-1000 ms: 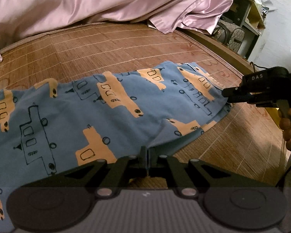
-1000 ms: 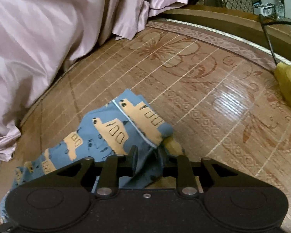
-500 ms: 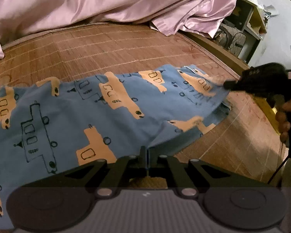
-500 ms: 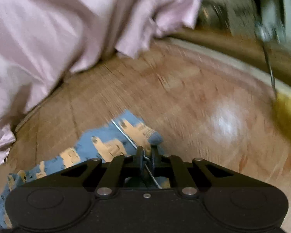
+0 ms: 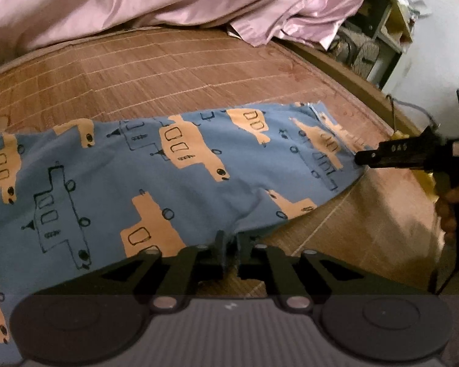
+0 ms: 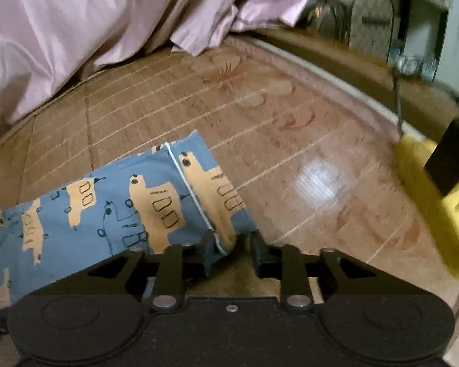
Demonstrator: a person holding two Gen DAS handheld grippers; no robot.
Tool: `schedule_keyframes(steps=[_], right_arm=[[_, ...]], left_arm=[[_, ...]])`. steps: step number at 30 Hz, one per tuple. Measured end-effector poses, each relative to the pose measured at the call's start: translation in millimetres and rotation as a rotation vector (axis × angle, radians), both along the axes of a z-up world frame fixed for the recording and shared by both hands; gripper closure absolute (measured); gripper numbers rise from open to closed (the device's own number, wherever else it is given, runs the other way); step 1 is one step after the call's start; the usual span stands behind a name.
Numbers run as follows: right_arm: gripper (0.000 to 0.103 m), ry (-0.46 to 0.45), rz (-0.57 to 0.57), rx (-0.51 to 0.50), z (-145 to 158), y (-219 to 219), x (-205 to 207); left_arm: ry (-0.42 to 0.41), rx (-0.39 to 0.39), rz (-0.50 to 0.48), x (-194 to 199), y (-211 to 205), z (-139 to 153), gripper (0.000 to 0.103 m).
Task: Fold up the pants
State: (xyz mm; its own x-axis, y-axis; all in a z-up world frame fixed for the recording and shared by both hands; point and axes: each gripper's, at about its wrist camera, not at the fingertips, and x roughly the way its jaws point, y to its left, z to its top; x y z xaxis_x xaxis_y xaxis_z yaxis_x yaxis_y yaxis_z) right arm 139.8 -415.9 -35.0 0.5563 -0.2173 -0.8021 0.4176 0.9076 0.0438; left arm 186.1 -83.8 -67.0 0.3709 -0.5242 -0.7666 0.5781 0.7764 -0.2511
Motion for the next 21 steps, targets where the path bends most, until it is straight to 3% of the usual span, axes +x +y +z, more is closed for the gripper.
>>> schedule_keyframes(steps=[1, 3, 5, 9, 12, 15, 21], right_arm=[[0.064, -0.008, 0.017, -0.052, 3, 7, -1], [0.054, -0.042, 0.096, -0.209, 11, 25, 0], [0.049, -0.064, 0.187, -0.253, 14, 38, 3], [0.049, -0.029, 0.396, -0.109, 3, 54, 20], [0.044, 0.023, 0.485, -0.092, -9, 65, 30], [0.032, 0.035, 0.509, -0.135, -18, 72, 34], [0.022, 0.069, 0.434, -0.099, -20, 66, 39]], left_arm=[[0.000, -0.014, 0.001, -1, 5, 4, 0.087], [-0.016, -0.028, 0.006, -3, 18, 13, 0.068], [-0.064, -0.003, 0.043, -5, 38, 22, 0.064], [-0.141, 0.112, 0.188, 4, 100, 32, 0.064], [-0.153, 0.144, 0.335, 16, 155, 36, 0.060], [-0.138, 0.167, 0.490, 21, 217, 36, 0.057], [-0.053, 0.272, 0.584, 2, 284, 23, 0.062]])
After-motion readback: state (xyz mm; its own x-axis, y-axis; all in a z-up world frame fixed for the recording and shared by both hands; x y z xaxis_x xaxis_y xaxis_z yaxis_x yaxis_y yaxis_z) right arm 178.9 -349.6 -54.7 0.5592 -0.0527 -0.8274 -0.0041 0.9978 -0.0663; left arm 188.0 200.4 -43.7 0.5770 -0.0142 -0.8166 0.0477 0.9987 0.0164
